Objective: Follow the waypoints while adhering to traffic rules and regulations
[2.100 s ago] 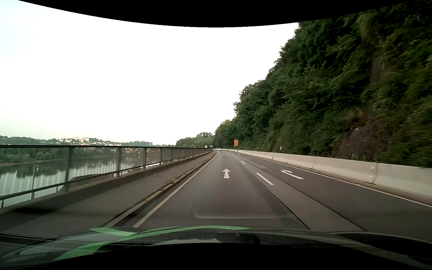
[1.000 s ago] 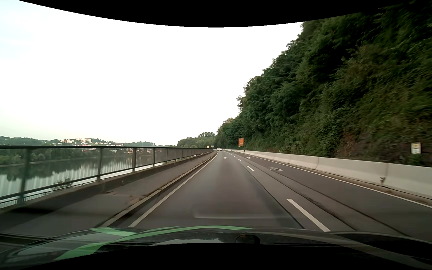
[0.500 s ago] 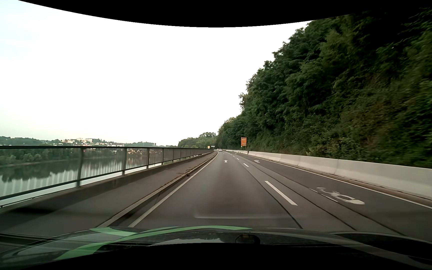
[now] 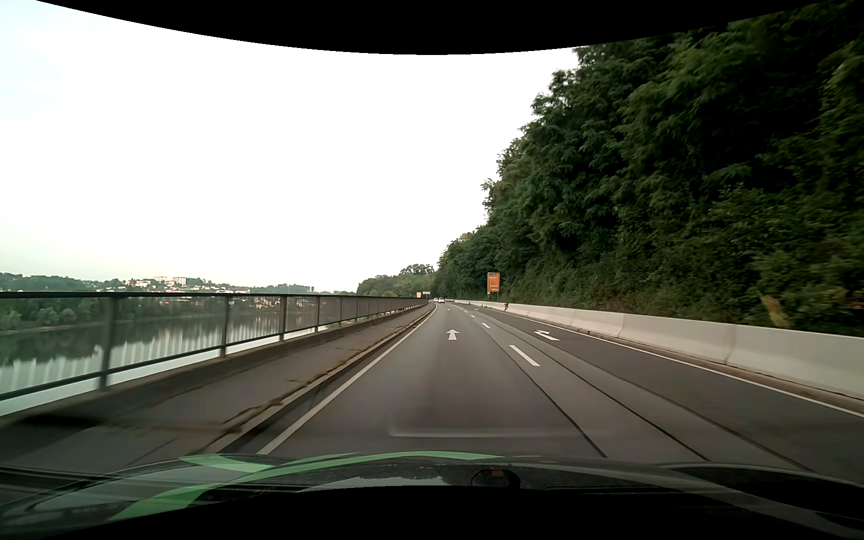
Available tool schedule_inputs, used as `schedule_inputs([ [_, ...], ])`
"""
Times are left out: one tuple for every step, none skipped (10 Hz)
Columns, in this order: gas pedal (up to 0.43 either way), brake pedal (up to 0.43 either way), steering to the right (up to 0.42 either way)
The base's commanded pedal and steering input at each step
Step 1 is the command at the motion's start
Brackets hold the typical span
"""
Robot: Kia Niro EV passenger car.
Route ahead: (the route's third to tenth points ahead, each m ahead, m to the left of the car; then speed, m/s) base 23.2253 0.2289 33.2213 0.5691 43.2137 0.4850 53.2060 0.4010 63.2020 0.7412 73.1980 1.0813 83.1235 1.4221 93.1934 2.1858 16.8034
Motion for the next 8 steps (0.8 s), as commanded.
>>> schedule_inputs([
  [0.177, 0.0, -0.004],
  [0.177, 0.0, -0.004],
  [0.177, 0.0, -0.004],
  [0.177, 0.0, -0.004],
  [0.177, 0.0, -0.004],
  [0.177, 0.0, -0.004],
  [0.177, 0.0, -0.004],
  [0.177, 0.0, -0.004],
])
